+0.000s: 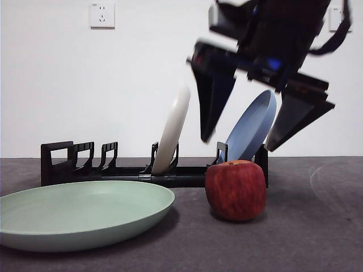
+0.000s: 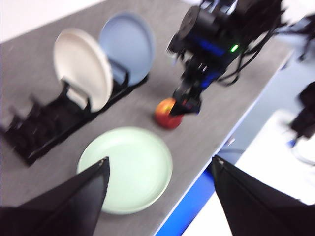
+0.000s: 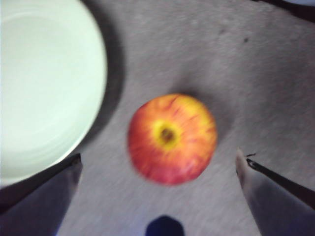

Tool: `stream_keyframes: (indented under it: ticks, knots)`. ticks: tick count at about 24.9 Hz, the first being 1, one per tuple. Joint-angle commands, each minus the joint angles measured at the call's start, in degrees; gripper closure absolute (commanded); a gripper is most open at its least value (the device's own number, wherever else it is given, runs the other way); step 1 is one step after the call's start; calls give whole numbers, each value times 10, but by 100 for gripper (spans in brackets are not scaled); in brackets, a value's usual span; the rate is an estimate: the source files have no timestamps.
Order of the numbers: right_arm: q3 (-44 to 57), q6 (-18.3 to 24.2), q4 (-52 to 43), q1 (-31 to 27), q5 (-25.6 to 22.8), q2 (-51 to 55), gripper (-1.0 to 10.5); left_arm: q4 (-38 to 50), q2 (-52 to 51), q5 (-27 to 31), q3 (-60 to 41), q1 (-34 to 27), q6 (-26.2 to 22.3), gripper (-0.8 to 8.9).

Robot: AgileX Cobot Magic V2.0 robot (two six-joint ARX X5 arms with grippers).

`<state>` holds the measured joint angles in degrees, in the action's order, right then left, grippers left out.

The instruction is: Take the green plate from the plate rack,put the plate on the table,take the apple from the table,put the apple in the plate

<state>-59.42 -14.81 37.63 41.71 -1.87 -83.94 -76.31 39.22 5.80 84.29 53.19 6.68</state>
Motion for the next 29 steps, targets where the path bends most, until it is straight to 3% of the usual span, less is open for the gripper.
stream_keyframes:
  ticks: [1, 12, 15, 19, 24, 29]
  knots:
    - [-9, -6, -9, 3, -21, -23, 383, 0, -9, 19, -42, 0, 4, 468]
    - [-13, -6, -36, 3, -22, -102, 386, 0, -10, 36, -107, 0, 8, 468]
    - [-14, -7, -36, 3, -28, -111, 552, 0, -10, 48, -107, 0, 8, 468]
    - [-32, -6, -16, 3, -28, -111, 932, 0, -10, 48, -107, 0, 8, 468]
    - [-146, 2, 63, 8, -23, -111, 958, 0, -10, 48, -107, 0, 8, 468]
    - [-277, 16, 80, 30, 82, -111, 959, 0, -10, 48, -107, 0, 8, 468]
